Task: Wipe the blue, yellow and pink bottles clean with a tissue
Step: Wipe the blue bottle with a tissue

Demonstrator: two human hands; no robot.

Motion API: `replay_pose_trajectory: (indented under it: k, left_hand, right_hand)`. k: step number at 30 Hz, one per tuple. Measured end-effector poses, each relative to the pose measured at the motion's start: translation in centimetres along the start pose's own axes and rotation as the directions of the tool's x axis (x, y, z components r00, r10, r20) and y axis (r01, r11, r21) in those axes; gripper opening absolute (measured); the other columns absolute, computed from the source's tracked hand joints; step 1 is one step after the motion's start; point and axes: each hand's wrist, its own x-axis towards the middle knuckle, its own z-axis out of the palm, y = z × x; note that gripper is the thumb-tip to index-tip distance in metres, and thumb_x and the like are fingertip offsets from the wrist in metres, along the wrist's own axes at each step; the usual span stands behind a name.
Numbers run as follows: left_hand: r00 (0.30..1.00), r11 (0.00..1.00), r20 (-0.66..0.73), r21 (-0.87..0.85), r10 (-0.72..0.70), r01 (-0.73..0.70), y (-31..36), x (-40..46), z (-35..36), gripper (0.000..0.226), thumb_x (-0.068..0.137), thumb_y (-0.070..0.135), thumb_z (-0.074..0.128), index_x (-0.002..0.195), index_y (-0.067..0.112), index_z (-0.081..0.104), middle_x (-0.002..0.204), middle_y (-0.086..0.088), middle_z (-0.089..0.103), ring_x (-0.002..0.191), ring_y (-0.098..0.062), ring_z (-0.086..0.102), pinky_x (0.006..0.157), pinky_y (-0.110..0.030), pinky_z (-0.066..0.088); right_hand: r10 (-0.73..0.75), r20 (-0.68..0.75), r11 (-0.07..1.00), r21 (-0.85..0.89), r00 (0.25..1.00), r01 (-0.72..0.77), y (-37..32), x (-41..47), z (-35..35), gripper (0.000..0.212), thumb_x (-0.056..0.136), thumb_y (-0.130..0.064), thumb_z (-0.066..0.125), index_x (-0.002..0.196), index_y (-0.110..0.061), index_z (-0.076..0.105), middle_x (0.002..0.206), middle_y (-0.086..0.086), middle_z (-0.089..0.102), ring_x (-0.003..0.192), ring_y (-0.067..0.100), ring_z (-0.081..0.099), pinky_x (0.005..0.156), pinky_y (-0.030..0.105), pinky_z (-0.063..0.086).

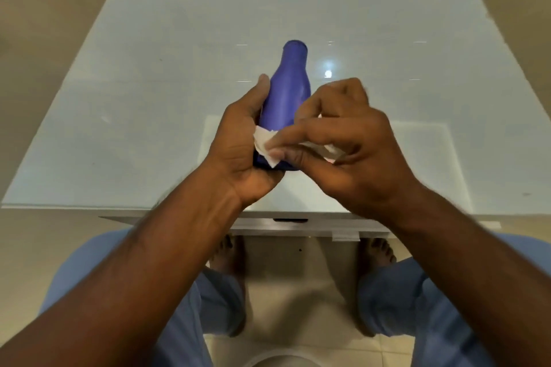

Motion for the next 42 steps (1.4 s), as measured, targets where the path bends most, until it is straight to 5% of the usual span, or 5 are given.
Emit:
replay_pose_trajectory:
  k: [6, 12, 24, 32, 42]
  left_hand:
    - [0.999, 0.998, -0.029, 0.062, 0.031, -0.029, -1.1, -0.1, 0.5, 0.044, 0.1, 0.042, 0.054, 0.132, 0.012, 0.058, 0.099, -0.01, 0.071, 0.075, -0.02, 0.068, 0.07, -0.033, 0.059]
    - [1.0, 0.992, 0.001, -0.126, 0.019, -0.019, 0.2, 0.1, -0.1, 0.051, 0.104, 0.044, 0.046, 0.138, 0.008, 0.058, 0.111, -0.008, 0.067, 0.089, -0.018, 0.064, 0.063, -0.027, 0.061]
    - [0.998, 0.994, -0.035, -0.102, -0.044, 0.041, -1.5, -0.7, 0.4, 0.031, 0.095, 0.032, 0.058, 0.111, 0.006, 0.059, 0.065, -0.01, 0.068, 0.047, -0.014, 0.063, 0.042, -0.022, 0.054]
    - [0.988, 0.998, 0.157, 0.064, -0.01, 0.0, -1.4, -0.4, 0.9, 0.067, 0.099, 0.067, 0.034, 0.127, 0.012, 0.06, 0.093, -0.008, 0.066, 0.084, -0.018, 0.064, 0.075, -0.03, 0.055]
    - [0.994, 0.999, 0.105, -0.007, 0.032, -0.031, -0.8, -0.4, 0.4, 0.047, 0.102, 0.05, 0.046, 0.122, 0.009, 0.06, 0.096, -0.009, 0.064, 0.085, -0.022, 0.065, 0.082, -0.035, 0.055]
  right_hand:
    - [0.203, -0.234, 0.979, 0.012, 0.951, -0.205, 1.7, 1.3, -1.6, 0.01, 0.092, -0.024, 0.082, 0.101, -0.023, 0.081, 0.091, -0.005, 0.064, 0.1, 0.025, 0.056, 0.088, 0.016, 0.037]
    - [0.083, -0.019, 0.988, 0.13, 0.996, -0.08, -0.3, 0.1, -0.3, 0.014, 0.091, -0.023, 0.082, 0.104, -0.023, 0.081, 0.092, -0.002, 0.066, 0.1, 0.023, 0.053, 0.092, 0.018, 0.038]
    - [0.162, -0.144, 0.965, 0.228, 0.976, -0.127, -0.4, 0.6, -0.4, 0.016, 0.09, -0.019, 0.082, 0.103, -0.028, 0.076, 0.09, -0.002, 0.068, 0.1, 0.025, 0.057, 0.094, 0.024, 0.041]
    - [0.235, -0.07, 0.954, 0.208, 0.97, -0.216, 0.1, 0.6, 0.2, 0.012, 0.09, -0.027, 0.082, 0.102, -0.028, 0.081, 0.093, -0.004, 0.068, 0.108, 0.028, 0.057, 0.096, 0.025, 0.042]
    - [0.23, -0.025, 0.961, 0.166, 0.973, -0.223, 0.3, 0.5, -0.1, 0.015, 0.088, -0.034, 0.083, 0.103, -0.034, 0.079, 0.095, -0.004, 0.068, 0.111, 0.025, 0.056, 0.095, 0.026, 0.044]
